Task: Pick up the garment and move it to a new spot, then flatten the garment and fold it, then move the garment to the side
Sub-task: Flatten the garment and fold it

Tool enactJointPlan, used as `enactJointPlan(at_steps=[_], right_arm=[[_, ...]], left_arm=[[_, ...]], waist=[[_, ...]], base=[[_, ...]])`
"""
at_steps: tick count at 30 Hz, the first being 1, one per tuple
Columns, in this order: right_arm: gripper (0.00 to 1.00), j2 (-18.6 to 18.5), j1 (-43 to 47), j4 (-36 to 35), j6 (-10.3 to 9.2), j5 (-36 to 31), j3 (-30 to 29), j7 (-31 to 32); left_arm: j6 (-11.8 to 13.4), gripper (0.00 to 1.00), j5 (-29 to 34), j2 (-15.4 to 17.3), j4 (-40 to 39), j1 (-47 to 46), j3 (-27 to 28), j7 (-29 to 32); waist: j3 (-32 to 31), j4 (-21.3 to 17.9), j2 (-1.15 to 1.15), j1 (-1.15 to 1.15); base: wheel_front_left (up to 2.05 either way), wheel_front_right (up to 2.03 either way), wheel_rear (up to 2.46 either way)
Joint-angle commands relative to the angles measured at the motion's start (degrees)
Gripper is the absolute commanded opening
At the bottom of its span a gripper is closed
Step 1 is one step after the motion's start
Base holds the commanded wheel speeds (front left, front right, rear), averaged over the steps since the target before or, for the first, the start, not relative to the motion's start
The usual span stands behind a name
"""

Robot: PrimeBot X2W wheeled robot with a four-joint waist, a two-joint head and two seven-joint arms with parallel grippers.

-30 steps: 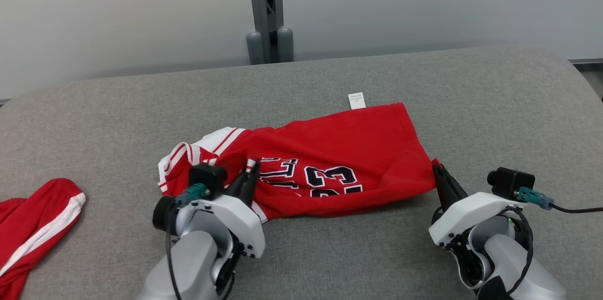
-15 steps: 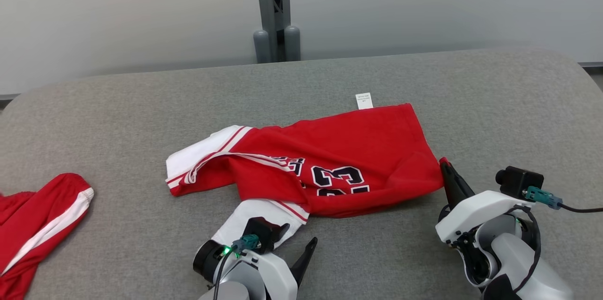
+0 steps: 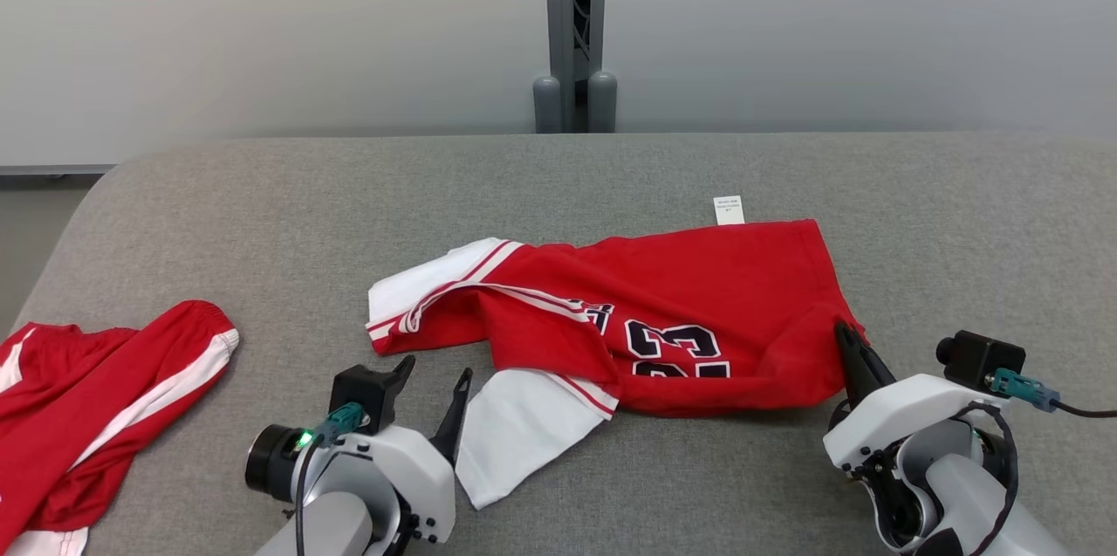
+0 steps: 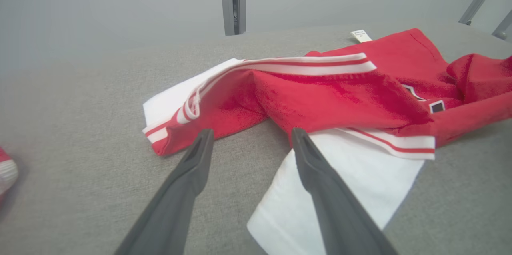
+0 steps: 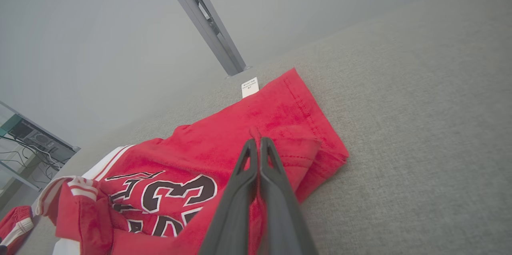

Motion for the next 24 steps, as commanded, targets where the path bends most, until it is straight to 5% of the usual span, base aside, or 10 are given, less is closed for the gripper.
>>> enactJointPlan(at_steps=[1,9,24], right_arm=[[0.0,-0.5,0.6,-0.1,-0.02,0.1,-0.2,-0.3],[0.0,-0.9,1.7,-0.1,-0.02,0.0,-0.9,-0.3],[0.0,-0.9,1.8,0.7,-0.02,-0.3,-0.7,-0.3]], left_arm=[[0.4,1.0,0.8,0.5,-0.4,0.7,0.6,-0.1],[-0.6,1.0,9.5,2.8,-4.1,6.6,3.8,-0.1],[-5.7,1.0,20.6,0.2,-6.3,11.0,4.0,-0.1]], waist=[[-0.3,0.4,0.0,0.0],[-1.3,1.5,0.0,0.0],[-1.8,2.0,0.0,0.0]], base=[[0.0,0.0,0.0],[0.0,0.0,0.0],[0.0,0.0,0.0]])
